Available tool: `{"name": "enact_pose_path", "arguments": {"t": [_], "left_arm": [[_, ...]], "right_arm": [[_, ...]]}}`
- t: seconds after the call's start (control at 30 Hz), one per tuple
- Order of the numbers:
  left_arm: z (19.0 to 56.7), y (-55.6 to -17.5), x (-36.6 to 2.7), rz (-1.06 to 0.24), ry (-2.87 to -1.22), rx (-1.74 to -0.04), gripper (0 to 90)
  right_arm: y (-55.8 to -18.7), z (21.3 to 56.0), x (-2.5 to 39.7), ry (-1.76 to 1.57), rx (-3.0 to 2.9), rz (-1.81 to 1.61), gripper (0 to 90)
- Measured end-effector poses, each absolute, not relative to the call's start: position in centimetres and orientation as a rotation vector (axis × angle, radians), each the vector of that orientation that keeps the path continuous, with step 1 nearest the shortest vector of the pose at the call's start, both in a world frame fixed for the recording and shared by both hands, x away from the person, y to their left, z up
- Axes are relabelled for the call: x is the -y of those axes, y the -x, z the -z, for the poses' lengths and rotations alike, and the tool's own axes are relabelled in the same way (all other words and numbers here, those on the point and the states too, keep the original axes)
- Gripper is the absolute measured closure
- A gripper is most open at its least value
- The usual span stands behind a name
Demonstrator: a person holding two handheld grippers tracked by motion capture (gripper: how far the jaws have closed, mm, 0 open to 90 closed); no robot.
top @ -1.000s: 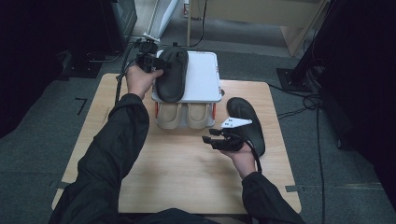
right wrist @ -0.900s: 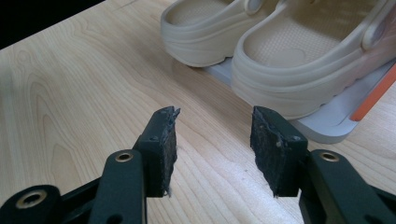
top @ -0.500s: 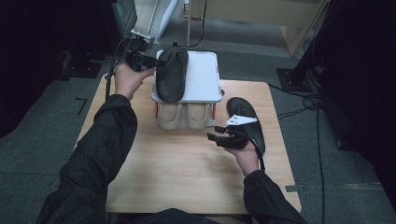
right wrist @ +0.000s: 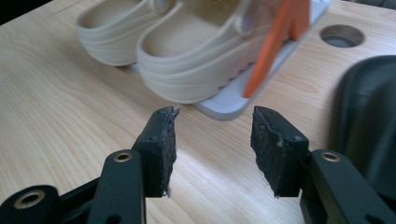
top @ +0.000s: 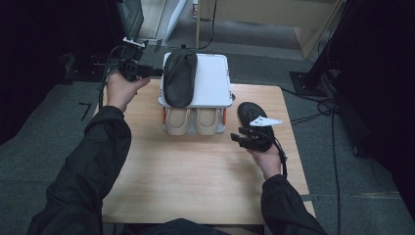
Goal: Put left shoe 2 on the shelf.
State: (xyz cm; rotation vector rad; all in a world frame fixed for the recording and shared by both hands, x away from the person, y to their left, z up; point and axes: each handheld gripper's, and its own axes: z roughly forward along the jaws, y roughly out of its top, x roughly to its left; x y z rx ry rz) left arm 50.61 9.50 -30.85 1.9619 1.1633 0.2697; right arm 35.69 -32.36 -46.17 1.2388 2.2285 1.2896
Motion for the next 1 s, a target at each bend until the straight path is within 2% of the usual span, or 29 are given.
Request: {"name": "enact_pose_path", "arguments": {"t": [0.37,0.77,1.0], "left_arm": [[32.5,-49.3,-10.9,-0.293,-1.971,-1.149,49.7],[34.8,-47.9,-11.8,-0.260,-1.957,-1.149,49.9],[35.7,-46.9,-11.8,-0.252,-1.977,-1.136,49.6]], "right_arm": [[-35.8,46.0,35.6,-1.288,-2.174,-1.255,51.1],[-35.6,46.0,38.3,-1.347,-2.118,-1.203,55.1],[-35.5,46.5,39.0,-1.364,-2.137,-1.168,62.2]]}}
